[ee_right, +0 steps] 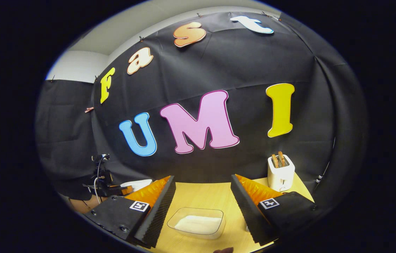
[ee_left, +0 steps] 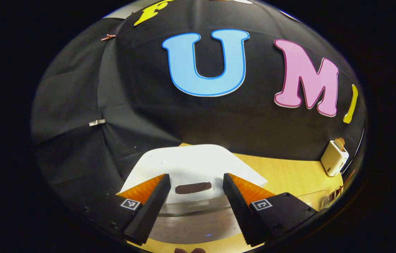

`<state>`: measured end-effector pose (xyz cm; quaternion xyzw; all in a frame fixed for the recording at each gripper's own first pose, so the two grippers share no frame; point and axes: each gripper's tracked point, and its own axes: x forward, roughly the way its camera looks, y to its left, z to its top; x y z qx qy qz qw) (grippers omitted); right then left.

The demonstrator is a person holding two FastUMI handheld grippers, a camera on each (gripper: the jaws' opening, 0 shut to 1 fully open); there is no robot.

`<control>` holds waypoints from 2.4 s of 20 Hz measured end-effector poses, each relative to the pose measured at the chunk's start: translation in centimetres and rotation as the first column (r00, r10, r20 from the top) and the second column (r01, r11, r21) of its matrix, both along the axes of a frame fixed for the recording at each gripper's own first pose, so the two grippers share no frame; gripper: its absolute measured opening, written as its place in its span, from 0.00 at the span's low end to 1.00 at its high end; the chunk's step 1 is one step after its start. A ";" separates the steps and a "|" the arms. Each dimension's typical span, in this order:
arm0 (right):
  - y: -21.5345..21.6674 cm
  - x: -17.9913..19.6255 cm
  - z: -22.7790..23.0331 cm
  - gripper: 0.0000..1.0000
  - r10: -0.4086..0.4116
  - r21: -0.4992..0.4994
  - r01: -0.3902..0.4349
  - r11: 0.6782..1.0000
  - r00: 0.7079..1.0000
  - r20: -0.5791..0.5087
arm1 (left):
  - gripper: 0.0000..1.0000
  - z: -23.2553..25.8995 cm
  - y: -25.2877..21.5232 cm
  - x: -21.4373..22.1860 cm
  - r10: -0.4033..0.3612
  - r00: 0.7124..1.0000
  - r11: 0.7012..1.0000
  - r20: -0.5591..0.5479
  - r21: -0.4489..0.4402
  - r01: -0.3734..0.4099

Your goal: Close the left gripper, press the button to open the rice cooker; take a wooden spoon from the chopstick holder with the right hand, scoop a spoonful of rice and pour it into the rice cooker, then put the wooden spoon back into the chopstick holder.

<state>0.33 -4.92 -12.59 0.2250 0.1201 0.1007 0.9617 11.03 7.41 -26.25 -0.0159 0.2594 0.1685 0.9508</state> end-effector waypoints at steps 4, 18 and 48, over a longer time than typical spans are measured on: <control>-0.6 -0.1 -0.4 0.98 0.000 -0.002 0.000 1.000 1.000 -0.010 | 0.99 -2.8 -0.3 -0.6 0.004 0.995 1.000 -0.105 -0.023 -0.006; -0.5 0.2 0.0 0.98 0.019 0.018 -0.019 1.000 1.000 0.012 | 1.00 -3.0 -0.2 -0.3 -0.008 0.997 1.000 -0.077 0.003 0.008; 0.6 -1.8 -1.7 0.98 0.066 -0.132 -0.070 0.989 0.997 -0.036 | 0.95 13.9 -14.3 -10.5 -0.424 0.841 0.886 0.336 -0.040 0.462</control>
